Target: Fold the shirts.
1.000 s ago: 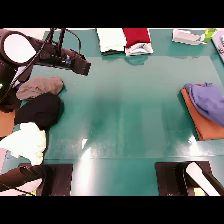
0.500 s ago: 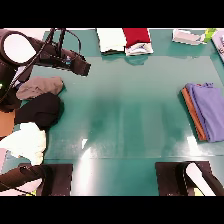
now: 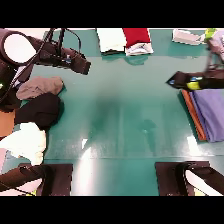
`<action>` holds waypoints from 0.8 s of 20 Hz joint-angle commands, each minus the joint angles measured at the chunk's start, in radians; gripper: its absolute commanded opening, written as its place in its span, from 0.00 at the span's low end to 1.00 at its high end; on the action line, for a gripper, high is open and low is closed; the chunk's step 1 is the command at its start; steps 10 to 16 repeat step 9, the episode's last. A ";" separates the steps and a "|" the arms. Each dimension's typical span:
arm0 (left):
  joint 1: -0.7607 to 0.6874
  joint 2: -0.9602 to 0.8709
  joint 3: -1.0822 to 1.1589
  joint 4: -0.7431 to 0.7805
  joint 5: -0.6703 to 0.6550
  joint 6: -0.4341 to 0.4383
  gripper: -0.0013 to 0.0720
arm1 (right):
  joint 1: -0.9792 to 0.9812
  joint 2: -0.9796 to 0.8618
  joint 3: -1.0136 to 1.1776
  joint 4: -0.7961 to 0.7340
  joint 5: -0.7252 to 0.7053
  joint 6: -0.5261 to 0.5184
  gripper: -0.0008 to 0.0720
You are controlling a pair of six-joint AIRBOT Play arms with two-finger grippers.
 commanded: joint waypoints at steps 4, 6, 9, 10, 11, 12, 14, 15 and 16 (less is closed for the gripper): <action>0.001 0.000 0.000 0.001 0.002 0.000 0.05 | 0.234 -0.124 0.003 0.013 -0.042 -0.007 0.04; 0.001 0.000 0.000 0.001 0.002 0.000 0.05 | 0.234 -0.129 0.003 0.014 -0.044 -0.007 0.04; 0.001 0.000 0.000 0.001 0.002 0.000 0.05 | 0.233 -0.128 0.003 0.014 -0.044 -0.007 0.04; 0.001 0.000 0.000 0.001 0.002 0.000 0.05 | 0.233 -0.128 0.003 0.014 -0.044 -0.007 0.04; 0.001 0.000 0.000 0.001 0.002 0.000 0.05 | 0.233 -0.128 0.003 0.014 -0.044 -0.007 0.04; 0.001 0.000 0.000 0.001 0.002 0.000 0.05 | 0.233 -0.128 0.003 0.014 -0.044 -0.007 0.04; 0.001 0.000 0.000 0.001 0.002 0.000 0.05 | 0.233 -0.128 0.003 0.014 -0.044 -0.007 0.04; 0.001 0.000 0.000 0.001 0.002 0.000 0.05 | 0.233 -0.128 0.003 0.014 -0.044 -0.007 0.04; 0.001 0.000 0.000 0.001 0.002 0.000 0.05 | 0.233 -0.128 0.003 0.014 -0.044 -0.007 0.04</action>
